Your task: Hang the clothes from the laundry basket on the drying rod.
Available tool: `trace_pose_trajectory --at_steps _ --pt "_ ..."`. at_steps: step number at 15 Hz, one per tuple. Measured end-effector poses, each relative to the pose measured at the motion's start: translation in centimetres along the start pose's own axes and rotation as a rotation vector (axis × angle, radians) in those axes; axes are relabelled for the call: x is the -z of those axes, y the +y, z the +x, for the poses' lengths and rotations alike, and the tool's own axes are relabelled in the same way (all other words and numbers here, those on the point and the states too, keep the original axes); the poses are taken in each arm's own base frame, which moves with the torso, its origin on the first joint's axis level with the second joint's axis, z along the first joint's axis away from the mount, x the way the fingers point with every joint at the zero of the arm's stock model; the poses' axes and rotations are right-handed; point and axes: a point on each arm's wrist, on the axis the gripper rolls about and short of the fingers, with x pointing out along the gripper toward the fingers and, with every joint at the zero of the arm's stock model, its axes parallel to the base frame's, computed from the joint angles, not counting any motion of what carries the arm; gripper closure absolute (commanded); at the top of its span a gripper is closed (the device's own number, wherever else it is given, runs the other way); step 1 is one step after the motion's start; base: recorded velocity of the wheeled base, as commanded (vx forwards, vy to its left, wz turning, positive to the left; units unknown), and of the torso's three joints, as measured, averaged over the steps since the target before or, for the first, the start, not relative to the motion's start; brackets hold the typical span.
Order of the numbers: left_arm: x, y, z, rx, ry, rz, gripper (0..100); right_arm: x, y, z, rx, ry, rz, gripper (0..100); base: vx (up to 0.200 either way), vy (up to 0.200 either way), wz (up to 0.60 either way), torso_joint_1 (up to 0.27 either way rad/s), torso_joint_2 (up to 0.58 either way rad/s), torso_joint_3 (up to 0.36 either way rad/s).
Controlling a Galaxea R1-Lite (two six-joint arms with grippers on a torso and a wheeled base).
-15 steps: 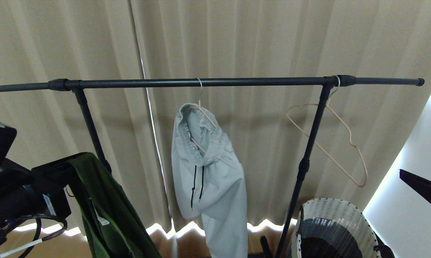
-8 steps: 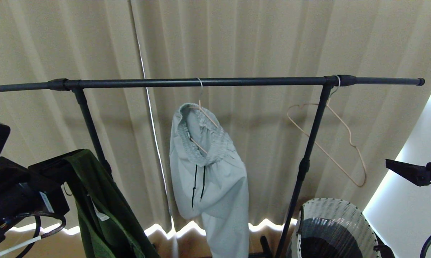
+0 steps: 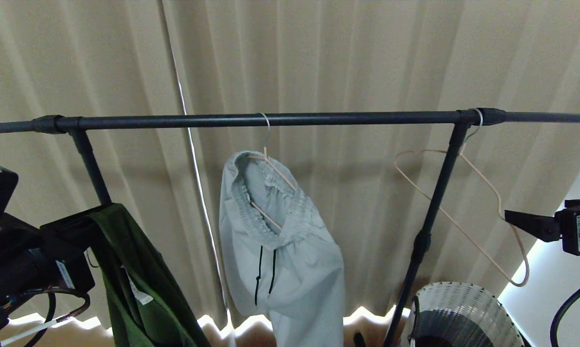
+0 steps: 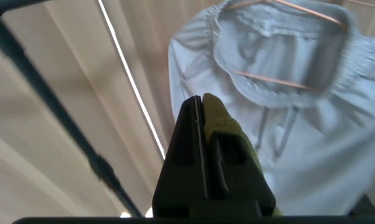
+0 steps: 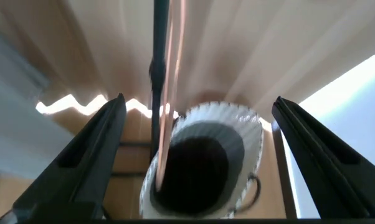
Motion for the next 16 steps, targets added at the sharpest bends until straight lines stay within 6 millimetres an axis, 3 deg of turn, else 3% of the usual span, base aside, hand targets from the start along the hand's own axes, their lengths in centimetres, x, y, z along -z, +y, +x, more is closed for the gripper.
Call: trace_pose_trajectory --at_steps 7,11,16 --pt "0.1 0.0 -0.2 -0.003 -0.019 0.0 100 -0.5 1.0 4.5 -0.084 0.11 0.107 0 0.0 0.0 0.0 0.0 0.0 0.0" --pt "0.1 0.0 -0.3 -0.003 -0.022 0.0 100 -0.3 1.4 7.0 -0.088 0.09 0.105 0 0.0 0.0 0.0 0.0 0.0 0.0" --pt "0.1 0.0 -0.3 -0.001 -0.02 -0.001 100 0.0 1.5 7.5 -0.079 0.111 0.099 0 0.0 0.0 0.0 0.0 0.0 0.0"
